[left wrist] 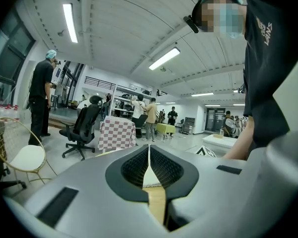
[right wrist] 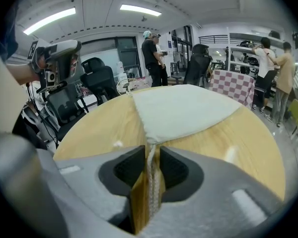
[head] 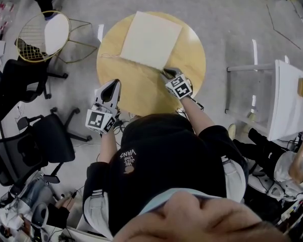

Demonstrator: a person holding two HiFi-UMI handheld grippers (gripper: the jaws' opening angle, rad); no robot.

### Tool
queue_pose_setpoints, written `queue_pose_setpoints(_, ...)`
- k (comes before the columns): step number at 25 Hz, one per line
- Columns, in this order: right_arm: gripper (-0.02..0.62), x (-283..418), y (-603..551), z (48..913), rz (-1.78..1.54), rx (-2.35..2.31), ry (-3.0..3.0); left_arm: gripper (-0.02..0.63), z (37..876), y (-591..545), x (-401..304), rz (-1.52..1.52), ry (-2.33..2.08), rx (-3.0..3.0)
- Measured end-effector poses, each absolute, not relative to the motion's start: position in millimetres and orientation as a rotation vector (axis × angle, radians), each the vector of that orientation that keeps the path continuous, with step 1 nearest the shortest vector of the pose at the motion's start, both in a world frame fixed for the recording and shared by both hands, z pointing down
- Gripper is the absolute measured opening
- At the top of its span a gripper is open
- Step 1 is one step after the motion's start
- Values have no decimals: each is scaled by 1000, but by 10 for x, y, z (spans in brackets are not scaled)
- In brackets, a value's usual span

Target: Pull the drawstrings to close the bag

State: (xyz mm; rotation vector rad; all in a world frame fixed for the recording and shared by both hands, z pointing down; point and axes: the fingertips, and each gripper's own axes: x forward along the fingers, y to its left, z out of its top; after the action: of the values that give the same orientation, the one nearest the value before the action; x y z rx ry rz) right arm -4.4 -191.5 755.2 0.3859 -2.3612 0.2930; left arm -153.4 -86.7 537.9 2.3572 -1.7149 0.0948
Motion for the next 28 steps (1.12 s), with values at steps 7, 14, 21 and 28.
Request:
queue_pose_setpoints(7, 18, -37, -1887, 7559, 299, 397, -2346, 6, 5396, -876, -1530, 91, -1699, 2363)
queue_pose_setpoints(14, 9, 13, -1899, 7545, 293, 415, -2343, 6, 5565, -896, -1556, 132, -1688, 2355)
queue_pose_setpoints(21, 8, 175, -1907, 7533, 338, 455, -2340, 8, 5852, -928, -1513, 220, -1645, 2377)
queue_pose_setpoints(28, 8, 351, -1924, 7531, 365, 498, -2331, 8, 6220, -999, -1456, 303, -1563, 2356)
